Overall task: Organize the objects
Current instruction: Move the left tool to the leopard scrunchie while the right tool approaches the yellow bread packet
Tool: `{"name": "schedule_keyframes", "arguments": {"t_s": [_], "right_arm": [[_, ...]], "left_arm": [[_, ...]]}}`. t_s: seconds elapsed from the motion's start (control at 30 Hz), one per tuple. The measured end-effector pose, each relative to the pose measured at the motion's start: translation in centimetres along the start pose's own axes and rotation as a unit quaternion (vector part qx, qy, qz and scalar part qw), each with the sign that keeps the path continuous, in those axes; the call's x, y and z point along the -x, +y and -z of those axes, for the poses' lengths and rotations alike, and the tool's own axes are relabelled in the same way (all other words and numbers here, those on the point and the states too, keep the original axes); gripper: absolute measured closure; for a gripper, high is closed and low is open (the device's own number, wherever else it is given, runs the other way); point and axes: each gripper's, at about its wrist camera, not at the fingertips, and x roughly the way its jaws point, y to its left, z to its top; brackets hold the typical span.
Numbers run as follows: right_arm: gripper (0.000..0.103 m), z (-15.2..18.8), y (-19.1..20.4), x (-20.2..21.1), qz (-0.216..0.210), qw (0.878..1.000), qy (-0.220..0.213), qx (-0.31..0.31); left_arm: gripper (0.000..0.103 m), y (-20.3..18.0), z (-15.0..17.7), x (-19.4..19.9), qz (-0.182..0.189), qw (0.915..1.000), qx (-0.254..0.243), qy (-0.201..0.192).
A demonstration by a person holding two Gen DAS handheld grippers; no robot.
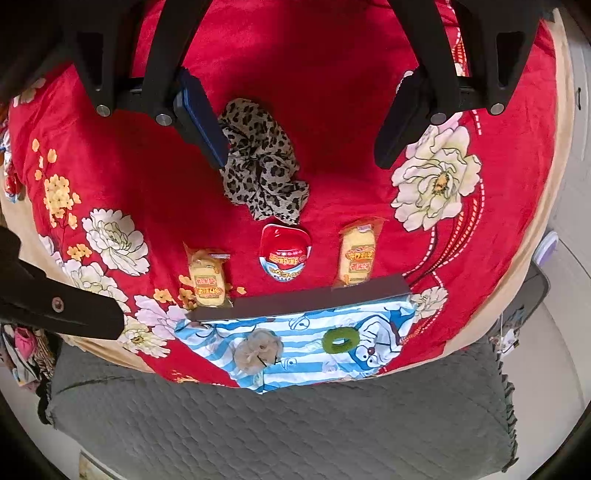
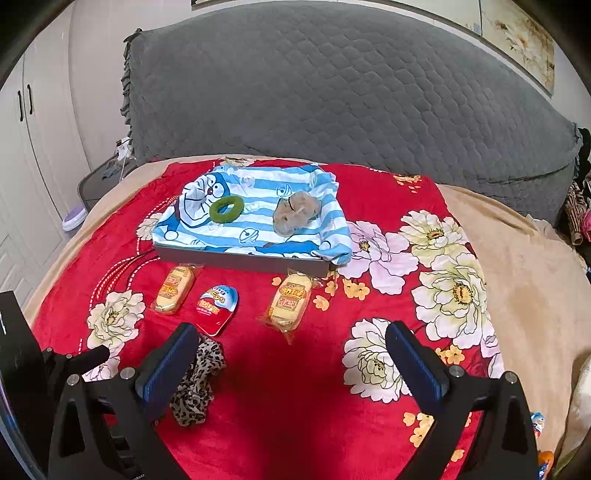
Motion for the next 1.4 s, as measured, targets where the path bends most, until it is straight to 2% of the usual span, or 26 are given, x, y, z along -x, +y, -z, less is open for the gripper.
{"name": "schedule_keyframes", "arguments": {"t_s": [0.97, 1.4], "right_arm": [[0.001, -0.6, 0.2, -6.4, 0.028, 0.999, 0.026, 0.023], [0.001, -0.9, 0.5, -9.5, 0.023, 0.999, 0.042, 0.025]], "left_arm": [[0.021, -0.5, -0.2, -3.5, 0.025, 0.9995, 0.020, 0.009], [0.021, -0.5, -0.2, -5.4, 0.028, 0.9992, 0.022, 0.019]]}}
